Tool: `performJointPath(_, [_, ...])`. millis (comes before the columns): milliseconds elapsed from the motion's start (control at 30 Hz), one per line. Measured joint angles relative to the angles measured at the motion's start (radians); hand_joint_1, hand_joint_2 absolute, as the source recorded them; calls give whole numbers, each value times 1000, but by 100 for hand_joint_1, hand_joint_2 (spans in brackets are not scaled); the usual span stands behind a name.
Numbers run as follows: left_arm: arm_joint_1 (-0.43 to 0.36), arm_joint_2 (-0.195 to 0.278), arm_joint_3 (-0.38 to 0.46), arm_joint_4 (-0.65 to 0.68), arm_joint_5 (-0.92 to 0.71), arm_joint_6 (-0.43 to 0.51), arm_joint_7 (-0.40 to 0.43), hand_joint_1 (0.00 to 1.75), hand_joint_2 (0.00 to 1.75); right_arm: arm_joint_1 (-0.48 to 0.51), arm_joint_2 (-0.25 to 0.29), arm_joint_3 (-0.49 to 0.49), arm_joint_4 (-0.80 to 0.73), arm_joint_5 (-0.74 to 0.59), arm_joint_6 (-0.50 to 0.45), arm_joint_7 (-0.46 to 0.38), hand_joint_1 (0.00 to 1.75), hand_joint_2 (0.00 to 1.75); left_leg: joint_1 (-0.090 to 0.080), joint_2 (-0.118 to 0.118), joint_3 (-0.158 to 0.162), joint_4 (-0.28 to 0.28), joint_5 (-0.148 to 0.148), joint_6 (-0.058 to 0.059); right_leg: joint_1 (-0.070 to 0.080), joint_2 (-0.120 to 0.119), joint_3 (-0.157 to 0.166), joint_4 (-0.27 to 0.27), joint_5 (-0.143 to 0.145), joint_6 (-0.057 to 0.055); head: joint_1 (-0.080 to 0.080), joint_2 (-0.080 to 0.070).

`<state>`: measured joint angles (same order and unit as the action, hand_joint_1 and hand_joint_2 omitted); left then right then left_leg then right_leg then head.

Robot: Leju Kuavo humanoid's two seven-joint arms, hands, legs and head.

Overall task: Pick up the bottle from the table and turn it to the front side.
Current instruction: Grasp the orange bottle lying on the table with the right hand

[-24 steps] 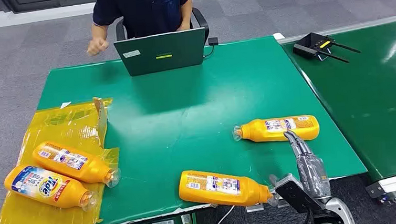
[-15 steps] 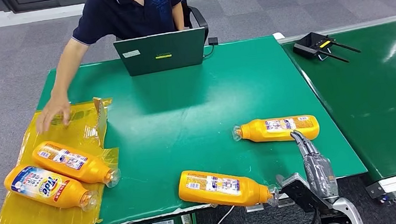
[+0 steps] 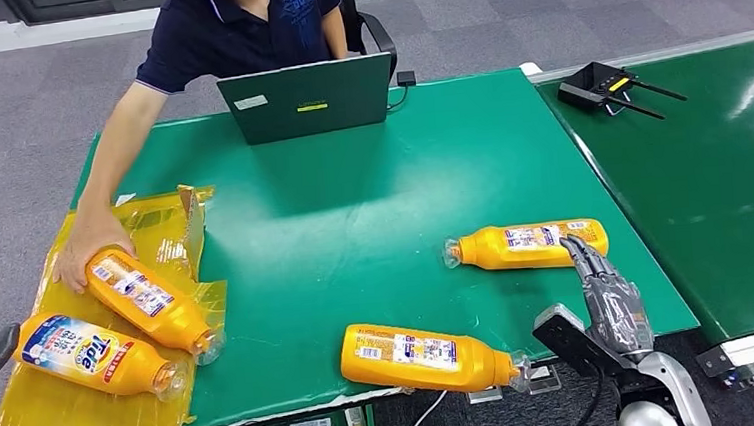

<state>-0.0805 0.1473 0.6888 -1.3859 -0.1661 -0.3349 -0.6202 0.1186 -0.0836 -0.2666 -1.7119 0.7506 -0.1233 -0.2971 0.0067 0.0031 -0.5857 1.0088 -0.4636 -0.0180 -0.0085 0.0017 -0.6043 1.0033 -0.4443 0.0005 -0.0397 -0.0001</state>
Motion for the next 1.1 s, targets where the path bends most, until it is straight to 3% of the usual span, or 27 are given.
performJointPath(333, [11,-45,-79,-68,1,-17,5,0,175,-181,-95,24,152,58,35,40,0,175,0,0,0,0,0,0,0,0,0,0,1,1,0,0])
performJointPath(767, [22,-58,-99,-89,3,-20,4,0,175,-237,-133,42,231,66,35,42,0,175,0,-1,0,0,0,0,0,0,0,0,0,1,0,0])
performJointPath(1100, [29,-73,-135,-112,7,-32,-15,0,175,-387,-225,110,400,0,86,-12,0,175,-1,-1,0,1,1,2,-2,-1,1,0,2,2,0,0])
